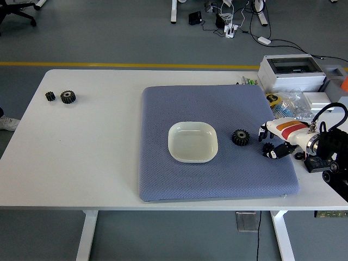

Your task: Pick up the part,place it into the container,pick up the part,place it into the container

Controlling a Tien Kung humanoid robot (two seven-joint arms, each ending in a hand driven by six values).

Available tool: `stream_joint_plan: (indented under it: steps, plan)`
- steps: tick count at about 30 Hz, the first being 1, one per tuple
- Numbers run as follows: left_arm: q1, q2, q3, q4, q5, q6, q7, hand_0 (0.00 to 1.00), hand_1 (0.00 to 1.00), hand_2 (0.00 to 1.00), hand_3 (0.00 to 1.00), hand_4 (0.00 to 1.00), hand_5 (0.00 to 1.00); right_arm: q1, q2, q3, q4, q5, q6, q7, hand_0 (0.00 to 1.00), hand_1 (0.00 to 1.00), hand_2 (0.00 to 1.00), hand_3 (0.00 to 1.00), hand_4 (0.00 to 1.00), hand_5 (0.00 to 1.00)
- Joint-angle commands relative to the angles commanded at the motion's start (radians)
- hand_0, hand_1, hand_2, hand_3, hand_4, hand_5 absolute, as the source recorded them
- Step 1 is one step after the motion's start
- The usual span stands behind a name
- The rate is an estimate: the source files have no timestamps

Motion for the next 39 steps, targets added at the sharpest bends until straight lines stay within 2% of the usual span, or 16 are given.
stream_joint_plan:
  steps: [4,5,10,11,15,17,22,23,39]
  plan:
    - [0.0,0.001,-0.002,0.0,0.002,0.0,0.001,0.727,0.698,0.723,0.577,0.613,0.578,-0.001,0.001,-0.002,-0.013,0.003,0.007,0.0,0.373,0.495,0.554,0.535,0.852,0.183]
    - [0.0,0.001,-0.002,0.0,0.002,0.0,0.001,0.726,0.699,0.722,0.576,0.614,0.577,-0.002,0.001,-0.002,-0.014,0.006,0.011,-0.001,0.339,0.464,0.531,0.52,0.811,0.171]
    - [-0.001,0.001,-0.002,0.0,0.003,0.0,0.0,0.726,0.699,0.722,0.576,0.614,0.577,-0.003,-0.001,0.0,-0.014,0.027,0.028,-0.002,0.339,0.464,0.531,0.52,0.811,0.171]
    - [-0.002,0.002,-0.001,0.0,0.002,0.0,0.0,0.727,0.698,0.722,0.577,0.614,0.578,-0.004,0.0,0.0,-0.014,0.03,0.03,-0.003,0.358,0.444,0.512,0.499,0.763,0.16]
    - [-0.004,0.002,0.003,0.0,0.0,0.0,-0.001,0.727,0.698,0.722,0.577,0.614,0.578,-0.007,0.001,-0.003,-0.02,0.04,0.043,-0.007,0.358,0.444,0.512,0.499,0.763,0.16]
    - [-0.003,0.003,0.002,0.0,0.001,0.0,-0.001,0.726,0.7,0.722,0.577,0.613,0.578,-0.008,0.001,-0.004,-0.021,0.045,0.044,-0.008,0.363,0.437,0.5,0.492,0.733,0.149]
    - [-0.002,0.004,0.001,0.0,0.004,0.0,0.001,0.726,0.7,0.722,0.577,0.613,0.578,-0.008,-0.004,-0.008,-0.017,0.063,0.036,-0.005,0.363,0.437,0.5,0.492,0.733,0.149]
    - [-0.003,0.005,0.002,0.0,0.002,0.0,0.0,0.726,0.699,0.721,0.576,0.614,0.578,-0.007,-0.007,-0.01,-0.016,0.067,0.035,-0.004,0.322,0.42,0.476,0.478,0.633,0.145]
    - [-0.004,0.006,0.006,0.0,-0.002,0.001,-0.001,0.726,0.698,0.72,0.575,0.614,0.578,-0.004,-0.022,0.002,0.008,0.088,0.037,-0.002,0.275,0.378,0.442,0.473,0.666,0.119]
